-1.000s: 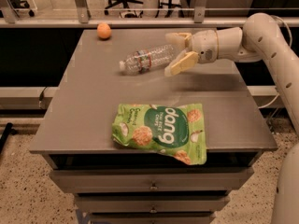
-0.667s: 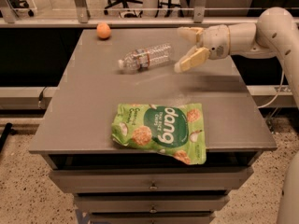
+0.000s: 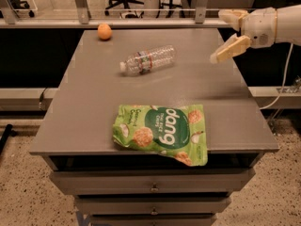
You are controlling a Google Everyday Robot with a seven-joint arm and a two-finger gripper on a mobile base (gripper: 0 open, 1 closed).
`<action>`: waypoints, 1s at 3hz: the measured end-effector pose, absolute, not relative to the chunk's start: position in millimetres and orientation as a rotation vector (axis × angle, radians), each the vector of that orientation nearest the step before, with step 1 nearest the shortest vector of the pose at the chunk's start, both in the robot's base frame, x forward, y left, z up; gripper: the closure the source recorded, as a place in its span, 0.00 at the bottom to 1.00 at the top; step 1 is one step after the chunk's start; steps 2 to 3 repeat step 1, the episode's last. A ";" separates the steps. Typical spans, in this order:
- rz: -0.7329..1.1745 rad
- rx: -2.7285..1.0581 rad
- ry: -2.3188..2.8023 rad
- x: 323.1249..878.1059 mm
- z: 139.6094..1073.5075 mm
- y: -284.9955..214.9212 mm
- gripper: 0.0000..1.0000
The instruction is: Knock water bottle over
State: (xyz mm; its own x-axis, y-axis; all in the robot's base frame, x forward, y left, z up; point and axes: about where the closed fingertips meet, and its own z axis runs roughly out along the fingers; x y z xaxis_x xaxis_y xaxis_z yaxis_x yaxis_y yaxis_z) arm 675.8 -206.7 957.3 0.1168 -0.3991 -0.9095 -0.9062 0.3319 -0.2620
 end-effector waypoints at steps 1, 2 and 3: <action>0.560 -1.255 1.481 676.2 959.3 -210.0 0.00; 0.560 -1.255 1.481 676.2 959.3 -210.0 0.00; 0.560 -1.255 1.481 676.2 959.3 -210.0 0.00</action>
Offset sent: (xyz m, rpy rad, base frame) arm 0.0000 0.0000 0.0000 0.0000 0.0000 0.0000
